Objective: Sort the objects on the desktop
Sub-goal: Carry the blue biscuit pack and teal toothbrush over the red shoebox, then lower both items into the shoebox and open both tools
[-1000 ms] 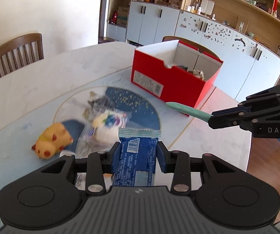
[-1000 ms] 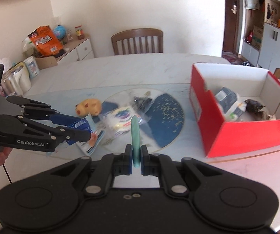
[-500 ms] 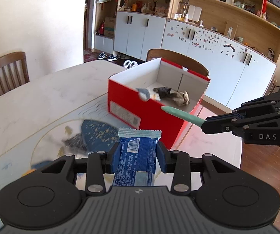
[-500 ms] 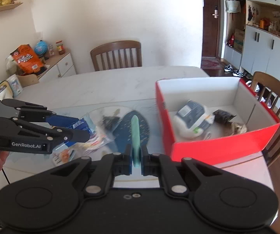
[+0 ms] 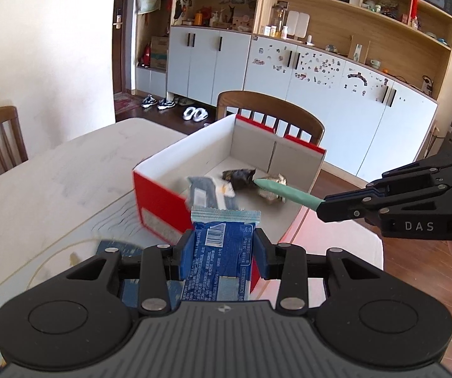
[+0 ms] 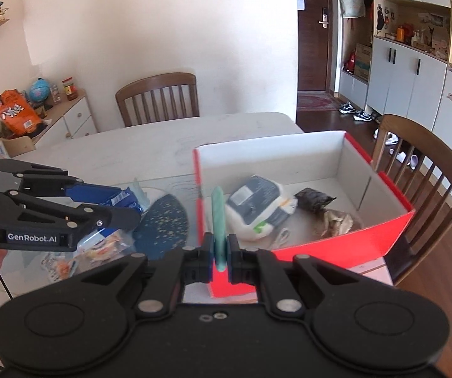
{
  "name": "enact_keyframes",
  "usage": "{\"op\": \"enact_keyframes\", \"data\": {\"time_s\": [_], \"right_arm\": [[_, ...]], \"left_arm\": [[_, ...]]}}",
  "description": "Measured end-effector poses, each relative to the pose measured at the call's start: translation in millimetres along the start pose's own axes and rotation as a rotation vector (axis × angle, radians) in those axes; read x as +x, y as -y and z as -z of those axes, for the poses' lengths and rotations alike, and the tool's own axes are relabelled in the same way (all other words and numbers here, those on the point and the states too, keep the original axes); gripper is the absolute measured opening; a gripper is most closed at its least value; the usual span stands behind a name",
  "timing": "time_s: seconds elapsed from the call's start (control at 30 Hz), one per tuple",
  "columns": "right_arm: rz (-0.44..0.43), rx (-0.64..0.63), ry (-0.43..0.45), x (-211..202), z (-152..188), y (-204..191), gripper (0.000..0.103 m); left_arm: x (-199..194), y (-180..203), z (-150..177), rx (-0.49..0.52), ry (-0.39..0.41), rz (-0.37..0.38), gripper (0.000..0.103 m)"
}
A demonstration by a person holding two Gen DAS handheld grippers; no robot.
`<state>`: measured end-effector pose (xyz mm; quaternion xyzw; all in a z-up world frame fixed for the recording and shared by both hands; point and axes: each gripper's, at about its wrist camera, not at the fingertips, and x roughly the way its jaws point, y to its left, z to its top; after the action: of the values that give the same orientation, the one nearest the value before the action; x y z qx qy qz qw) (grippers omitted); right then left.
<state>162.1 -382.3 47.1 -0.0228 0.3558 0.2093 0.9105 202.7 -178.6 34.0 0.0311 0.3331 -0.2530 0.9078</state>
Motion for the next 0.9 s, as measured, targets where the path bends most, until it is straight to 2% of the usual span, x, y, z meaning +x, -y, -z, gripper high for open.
{"op": "enact_keyframes", "data": {"time_s": [0.4, 0.9], "right_arm": [[0.024, 0.012, -0.013, 22.7, -18.6, 48.8, 0.007], [0.012, -0.004, -0.039, 59.1, -34.5, 85.4, 0.007]], "left_arm": [[57.5, 11.2, -37.9, -0.034, -0.027, 0.009, 0.037], [115.0, 17.7, -65.2, -0.015, -0.087, -0.05, 0.037]]}}
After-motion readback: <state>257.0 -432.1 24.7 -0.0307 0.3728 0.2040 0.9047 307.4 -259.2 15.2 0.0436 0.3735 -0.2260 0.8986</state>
